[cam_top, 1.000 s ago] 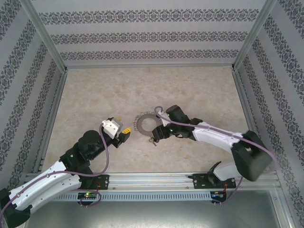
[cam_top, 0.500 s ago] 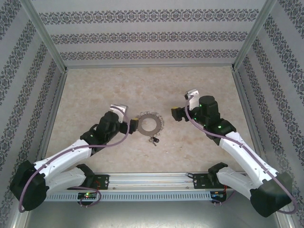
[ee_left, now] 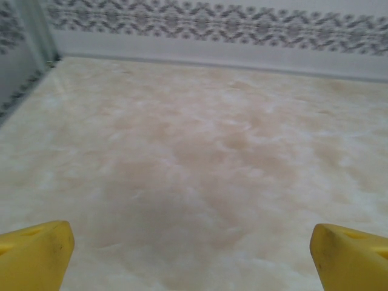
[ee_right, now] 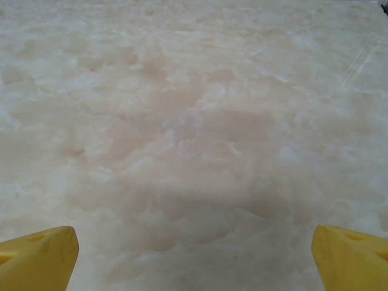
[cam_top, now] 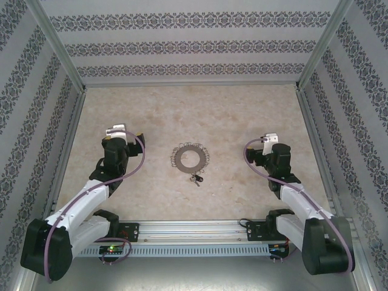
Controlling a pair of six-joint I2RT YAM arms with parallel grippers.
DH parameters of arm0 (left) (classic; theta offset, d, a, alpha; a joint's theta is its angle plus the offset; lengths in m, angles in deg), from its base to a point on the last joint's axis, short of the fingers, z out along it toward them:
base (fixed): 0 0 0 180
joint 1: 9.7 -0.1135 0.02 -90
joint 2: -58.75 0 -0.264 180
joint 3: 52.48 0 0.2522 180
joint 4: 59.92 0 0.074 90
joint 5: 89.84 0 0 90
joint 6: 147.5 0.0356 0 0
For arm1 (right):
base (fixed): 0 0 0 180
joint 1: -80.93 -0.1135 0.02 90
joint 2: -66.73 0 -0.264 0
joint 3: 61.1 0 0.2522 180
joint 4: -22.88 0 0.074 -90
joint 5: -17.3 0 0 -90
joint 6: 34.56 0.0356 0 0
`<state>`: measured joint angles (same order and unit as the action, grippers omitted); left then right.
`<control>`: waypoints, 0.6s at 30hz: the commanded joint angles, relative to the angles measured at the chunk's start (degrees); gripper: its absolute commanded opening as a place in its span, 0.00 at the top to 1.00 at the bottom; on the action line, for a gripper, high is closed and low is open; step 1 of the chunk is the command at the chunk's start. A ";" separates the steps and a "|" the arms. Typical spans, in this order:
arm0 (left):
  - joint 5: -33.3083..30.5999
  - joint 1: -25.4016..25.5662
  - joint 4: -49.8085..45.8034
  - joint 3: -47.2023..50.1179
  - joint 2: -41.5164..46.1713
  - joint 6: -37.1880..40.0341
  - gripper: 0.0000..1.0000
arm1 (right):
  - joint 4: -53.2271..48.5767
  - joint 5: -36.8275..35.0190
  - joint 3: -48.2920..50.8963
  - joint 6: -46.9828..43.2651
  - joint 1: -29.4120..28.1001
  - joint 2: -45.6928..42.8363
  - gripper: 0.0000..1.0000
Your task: Put the keys on the keyring
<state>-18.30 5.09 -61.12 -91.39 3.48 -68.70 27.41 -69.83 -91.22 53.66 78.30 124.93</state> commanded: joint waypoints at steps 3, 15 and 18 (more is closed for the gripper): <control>-6.05 -2.47 10.36 4.25 0.87 6.91 0.00 | 17.20 3.49 0.19 -1.74 0.78 8.09 0.02; 0.38 -7.42 38.59 7.37 -20.07 14.12 0.00 | 30.33 5.76 -6.70 1.82 3.34 26.95 0.02; 4.48 -9.27 40.46 8.33 -22.59 12.80 0.00 | 31.93 2.86 -6.20 3.23 3.74 28.41 0.02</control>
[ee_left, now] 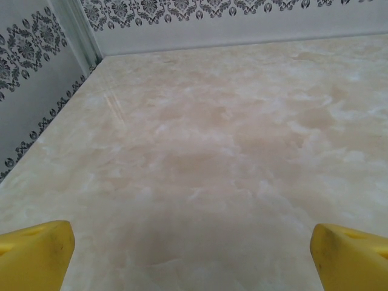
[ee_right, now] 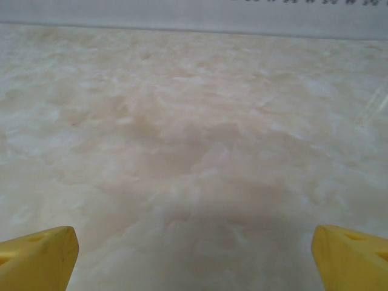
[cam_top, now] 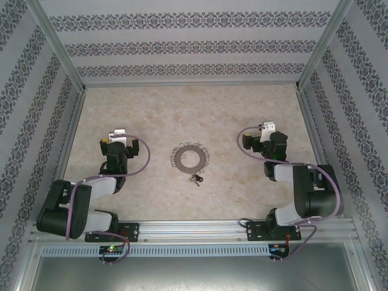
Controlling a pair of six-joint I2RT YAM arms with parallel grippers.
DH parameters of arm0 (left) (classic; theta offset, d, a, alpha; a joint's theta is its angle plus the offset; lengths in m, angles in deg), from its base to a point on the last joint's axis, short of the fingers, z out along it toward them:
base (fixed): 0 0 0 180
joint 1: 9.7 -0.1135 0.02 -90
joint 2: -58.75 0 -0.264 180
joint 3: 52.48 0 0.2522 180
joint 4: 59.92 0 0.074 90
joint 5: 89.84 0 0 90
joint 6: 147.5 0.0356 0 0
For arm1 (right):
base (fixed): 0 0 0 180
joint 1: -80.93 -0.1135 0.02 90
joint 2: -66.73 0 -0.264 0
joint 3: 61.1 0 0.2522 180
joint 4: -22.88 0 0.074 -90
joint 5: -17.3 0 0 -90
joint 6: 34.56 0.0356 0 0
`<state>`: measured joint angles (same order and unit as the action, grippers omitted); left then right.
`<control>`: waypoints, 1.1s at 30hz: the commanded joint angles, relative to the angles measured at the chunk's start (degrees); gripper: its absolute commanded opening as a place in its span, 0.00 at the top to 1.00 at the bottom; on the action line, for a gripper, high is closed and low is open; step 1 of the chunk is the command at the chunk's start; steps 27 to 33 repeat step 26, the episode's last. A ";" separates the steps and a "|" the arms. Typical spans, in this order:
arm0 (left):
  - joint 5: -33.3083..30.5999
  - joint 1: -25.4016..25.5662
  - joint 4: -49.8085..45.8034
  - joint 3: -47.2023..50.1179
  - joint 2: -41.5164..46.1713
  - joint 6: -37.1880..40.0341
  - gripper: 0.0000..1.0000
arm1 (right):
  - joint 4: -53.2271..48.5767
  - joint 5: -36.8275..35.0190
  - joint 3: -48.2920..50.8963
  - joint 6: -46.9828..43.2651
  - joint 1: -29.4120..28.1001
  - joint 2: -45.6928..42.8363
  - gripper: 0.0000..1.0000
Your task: Put the keys on the keyring
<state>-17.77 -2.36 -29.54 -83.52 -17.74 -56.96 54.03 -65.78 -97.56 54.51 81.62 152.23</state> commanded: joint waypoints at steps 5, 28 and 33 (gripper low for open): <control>7.76 -4.73 26.17 3.26 -15.17 -0.73 0.00 | 5.30 -3.49 0.16 2.85 0.08 1.12 0.02; 10.73 -6.01 16.68 -1.27 -14.51 -1.24 0.00 | 5.39 -5.15 0.37 2.29 -0.76 0.93 0.02; 10.73 -6.01 16.68 -1.27 -14.51 -1.24 0.00 | 5.39 -5.15 0.37 2.29 -0.76 0.93 0.02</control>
